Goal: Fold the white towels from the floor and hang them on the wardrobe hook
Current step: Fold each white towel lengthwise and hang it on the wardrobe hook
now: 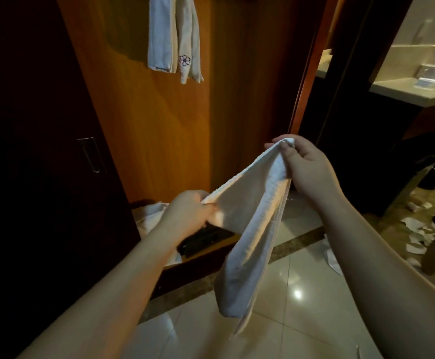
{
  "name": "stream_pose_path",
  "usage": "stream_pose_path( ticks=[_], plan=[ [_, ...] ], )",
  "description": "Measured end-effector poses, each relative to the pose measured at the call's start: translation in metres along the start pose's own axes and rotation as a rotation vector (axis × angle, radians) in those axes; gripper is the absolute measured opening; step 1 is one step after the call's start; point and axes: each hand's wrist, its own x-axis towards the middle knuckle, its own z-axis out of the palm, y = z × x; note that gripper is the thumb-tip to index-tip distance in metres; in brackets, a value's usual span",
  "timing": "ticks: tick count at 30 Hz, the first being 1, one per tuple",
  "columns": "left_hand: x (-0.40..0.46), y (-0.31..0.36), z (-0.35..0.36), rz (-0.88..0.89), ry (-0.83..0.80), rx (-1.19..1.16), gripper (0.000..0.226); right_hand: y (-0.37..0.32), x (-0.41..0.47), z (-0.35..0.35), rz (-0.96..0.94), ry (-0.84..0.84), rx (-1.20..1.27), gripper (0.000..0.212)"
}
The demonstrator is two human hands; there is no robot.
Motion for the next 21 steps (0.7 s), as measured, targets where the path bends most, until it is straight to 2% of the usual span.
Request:
stream_pose_path(
  ticks=[2,6,9,12,15,18,21],
  plan=[
    [0.004,-0.009,-0.019,0.005,-0.004,-0.012,0.008,0.010,0.003,-0.007,0.015,0.007,0.011,0.021],
    [0.010,-0.010,-0.054,0.075,0.002,-0.542,0.017,0.023,0.006,-0.011,0.052,0.047,0.084,0.030],
    [0.010,0.001,-0.067,0.197,0.058,-0.738,0.016,0.027,0.008,-0.008,0.041,0.084,0.136,0.032],
    [0.009,0.015,-0.075,0.285,0.020,-0.807,0.018,0.023,0.014,-0.006,0.021,0.139,0.161,0.031],
    [0.010,0.024,-0.082,0.354,0.023,-0.871,0.018,0.013,0.020,-0.007,-0.041,0.183,0.133,0.019],
    [0.008,0.027,-0.086,0.353,0.039,-0.975,0.029,0.006,0.023,-0.008,-0.079,0.161,0.133,0.017],
    [0.002,0.026,-0.082,0.312,0.014,-1.011,0.040,0.008,0.022,-0.004,-0.036,0.096,0.222,0.021]
  ],
)
